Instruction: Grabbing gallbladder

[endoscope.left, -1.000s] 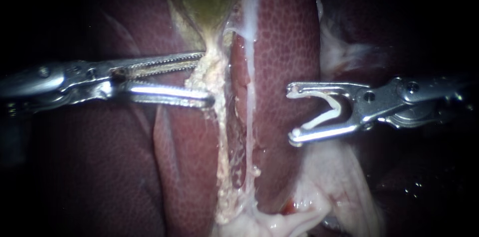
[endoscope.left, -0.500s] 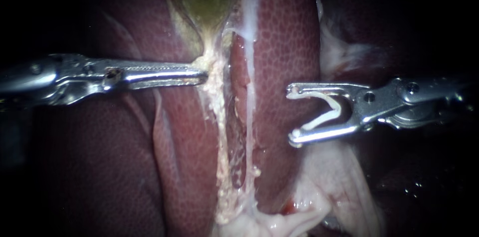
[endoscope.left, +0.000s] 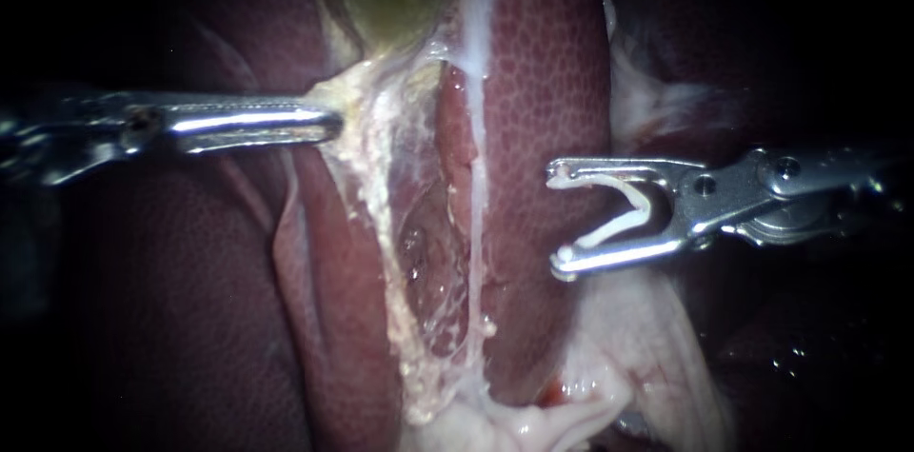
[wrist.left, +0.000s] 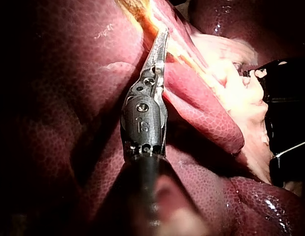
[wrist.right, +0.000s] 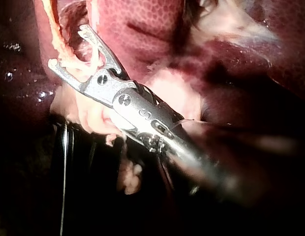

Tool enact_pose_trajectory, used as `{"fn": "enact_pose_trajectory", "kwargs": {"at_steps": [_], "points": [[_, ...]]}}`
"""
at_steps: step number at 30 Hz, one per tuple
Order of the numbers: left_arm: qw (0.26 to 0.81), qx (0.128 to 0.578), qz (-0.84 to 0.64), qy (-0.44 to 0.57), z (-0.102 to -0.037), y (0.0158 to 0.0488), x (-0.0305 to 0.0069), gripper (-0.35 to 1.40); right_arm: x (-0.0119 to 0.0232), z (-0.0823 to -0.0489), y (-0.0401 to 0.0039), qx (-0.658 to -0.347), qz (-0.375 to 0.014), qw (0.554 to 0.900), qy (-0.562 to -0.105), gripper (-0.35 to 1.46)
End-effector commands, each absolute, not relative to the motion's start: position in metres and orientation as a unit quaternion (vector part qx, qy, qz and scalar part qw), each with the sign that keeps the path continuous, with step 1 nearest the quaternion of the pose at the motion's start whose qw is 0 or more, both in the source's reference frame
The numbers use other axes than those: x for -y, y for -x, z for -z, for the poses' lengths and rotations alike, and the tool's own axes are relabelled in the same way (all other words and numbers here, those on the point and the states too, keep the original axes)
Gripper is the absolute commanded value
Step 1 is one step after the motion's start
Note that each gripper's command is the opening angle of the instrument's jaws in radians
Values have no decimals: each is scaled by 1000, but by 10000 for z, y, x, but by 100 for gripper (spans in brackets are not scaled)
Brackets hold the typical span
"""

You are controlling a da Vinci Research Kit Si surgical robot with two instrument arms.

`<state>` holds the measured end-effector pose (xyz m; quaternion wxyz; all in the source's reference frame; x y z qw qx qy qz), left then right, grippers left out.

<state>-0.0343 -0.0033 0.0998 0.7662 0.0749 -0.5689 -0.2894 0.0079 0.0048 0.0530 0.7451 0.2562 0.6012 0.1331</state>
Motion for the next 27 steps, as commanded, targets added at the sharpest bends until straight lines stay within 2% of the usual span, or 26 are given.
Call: {"fn": "enact_pose_trajectory", "kwargs": {"at_steps": [1,27], "points": [[764,571,291,-74,-996,341,32,-35,-48,-530,-79,-601,-133,745,-256,58],[762,572,296,-71,-993,335,29,-35,-48,-531,-80,-601,-133,745,-256,58]]}}
